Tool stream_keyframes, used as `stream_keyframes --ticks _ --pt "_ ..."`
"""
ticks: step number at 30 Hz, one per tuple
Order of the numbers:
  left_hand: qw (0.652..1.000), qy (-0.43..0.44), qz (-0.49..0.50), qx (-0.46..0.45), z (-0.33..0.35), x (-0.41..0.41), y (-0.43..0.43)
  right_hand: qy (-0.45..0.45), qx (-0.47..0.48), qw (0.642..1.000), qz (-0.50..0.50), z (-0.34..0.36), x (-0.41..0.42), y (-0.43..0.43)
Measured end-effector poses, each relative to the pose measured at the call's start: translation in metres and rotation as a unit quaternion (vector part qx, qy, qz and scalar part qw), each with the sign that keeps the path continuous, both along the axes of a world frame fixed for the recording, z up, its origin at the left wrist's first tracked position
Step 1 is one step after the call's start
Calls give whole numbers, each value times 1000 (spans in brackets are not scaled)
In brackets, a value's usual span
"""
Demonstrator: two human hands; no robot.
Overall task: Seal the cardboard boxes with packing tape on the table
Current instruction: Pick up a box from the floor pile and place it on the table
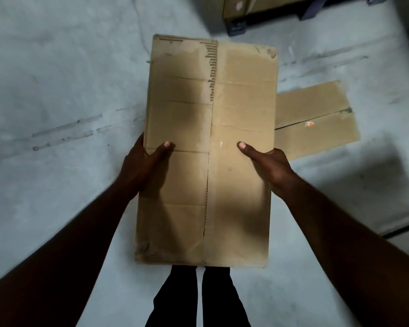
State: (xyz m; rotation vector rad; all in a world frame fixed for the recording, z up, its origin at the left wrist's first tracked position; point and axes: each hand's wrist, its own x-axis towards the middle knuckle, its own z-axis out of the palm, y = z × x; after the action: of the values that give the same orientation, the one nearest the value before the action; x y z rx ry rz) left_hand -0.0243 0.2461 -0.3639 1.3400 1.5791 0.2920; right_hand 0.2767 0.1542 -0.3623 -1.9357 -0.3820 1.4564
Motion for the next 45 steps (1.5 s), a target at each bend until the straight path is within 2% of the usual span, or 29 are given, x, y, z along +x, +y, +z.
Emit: stream_keyframes --ticks 4,10,15,24,32,36,45 --pt "1000 -12 12 16 69 13 -20 5 2 1000 4 70 7 -15" --pt "998 -46 15 30 160 31 -56 6 57 998 11 171 24 -45" --pt "997 -73 -3 37 216 39 -85 -3 74 997 27 233 33 -90" --pt "990 -102 -71 64 296 44 -156 17 129 991 -2 320 16 -212" --pt "977 -142 -148 57 360 64 -232 8 175 981 -83 398 -8 -350" --pt "965 -166 -198 49 389 94 -263 -28 157 978 -132 421 8 -397" --pt "935 -203 -289 38 441 197 -343 -54 187 937 -290 458 58 -517"
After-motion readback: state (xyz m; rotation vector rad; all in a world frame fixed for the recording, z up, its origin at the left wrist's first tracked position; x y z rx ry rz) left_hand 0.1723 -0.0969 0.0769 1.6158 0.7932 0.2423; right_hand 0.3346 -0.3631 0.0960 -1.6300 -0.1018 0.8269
